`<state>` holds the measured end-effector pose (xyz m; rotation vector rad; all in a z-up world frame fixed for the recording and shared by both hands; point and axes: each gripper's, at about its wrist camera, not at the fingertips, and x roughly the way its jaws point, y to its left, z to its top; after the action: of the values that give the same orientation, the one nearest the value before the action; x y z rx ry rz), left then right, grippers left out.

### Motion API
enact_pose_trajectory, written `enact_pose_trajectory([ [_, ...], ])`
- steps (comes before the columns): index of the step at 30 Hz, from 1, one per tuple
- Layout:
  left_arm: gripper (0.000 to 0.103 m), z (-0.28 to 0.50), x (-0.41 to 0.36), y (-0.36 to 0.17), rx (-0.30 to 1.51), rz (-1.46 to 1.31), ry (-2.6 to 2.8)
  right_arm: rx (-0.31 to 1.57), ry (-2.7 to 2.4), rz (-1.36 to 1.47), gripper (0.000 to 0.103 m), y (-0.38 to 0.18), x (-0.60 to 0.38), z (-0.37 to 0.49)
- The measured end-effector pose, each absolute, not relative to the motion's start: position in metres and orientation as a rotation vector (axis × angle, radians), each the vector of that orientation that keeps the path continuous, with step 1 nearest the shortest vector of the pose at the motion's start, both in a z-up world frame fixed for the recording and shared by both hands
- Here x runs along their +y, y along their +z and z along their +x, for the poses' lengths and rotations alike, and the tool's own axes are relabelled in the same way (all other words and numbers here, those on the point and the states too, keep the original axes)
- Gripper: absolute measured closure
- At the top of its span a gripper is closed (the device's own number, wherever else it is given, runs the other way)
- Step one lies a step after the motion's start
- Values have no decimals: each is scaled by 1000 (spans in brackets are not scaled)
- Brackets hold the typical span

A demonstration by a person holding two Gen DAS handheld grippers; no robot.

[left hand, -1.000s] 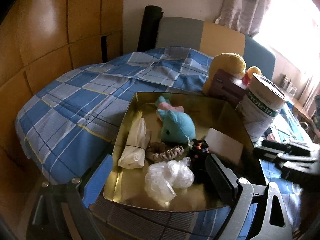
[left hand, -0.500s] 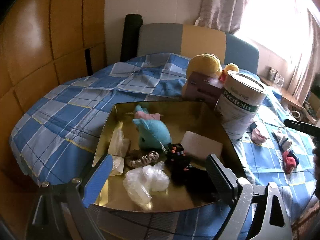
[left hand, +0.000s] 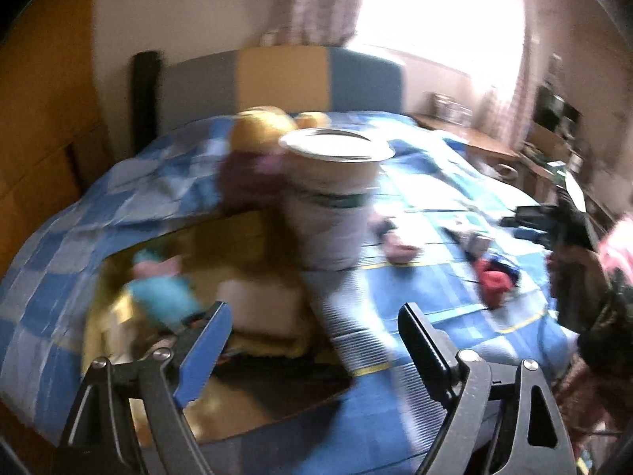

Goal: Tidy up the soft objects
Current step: 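Reach the left gripper to the pink towel roll and grasp its blue band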

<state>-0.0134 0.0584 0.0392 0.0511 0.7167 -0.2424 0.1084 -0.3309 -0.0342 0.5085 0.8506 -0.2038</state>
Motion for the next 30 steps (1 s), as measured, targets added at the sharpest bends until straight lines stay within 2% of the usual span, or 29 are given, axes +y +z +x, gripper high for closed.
enact_pose_trajectory([
  [4, 17, 10, 7, 39, 727, 112, -344, 843, -207, 557, 63, -32, -338, 102],
  [11, 17, 77, -72, 3, 810, 205, -397, 841, -200, 640, 63, -34, -348, 97],
  [14, 23, 106, -95, -14, 842, 221, -398, 833, -193, 656, 63, -33, -350, 96],
  [16, 30, 120, -103, -24, 861, 229, -400, 836, -183, 661, 63, -33, -350, 97],
  [18, 31, 137, -120, -37, 880, 257, -396, 842, -172, 673, 63, -34, -351, 98],
  [30, 33, 211, -154, -82, 918, 353, -289, 849, -89, 716, 63, -36, -346, 102],
])
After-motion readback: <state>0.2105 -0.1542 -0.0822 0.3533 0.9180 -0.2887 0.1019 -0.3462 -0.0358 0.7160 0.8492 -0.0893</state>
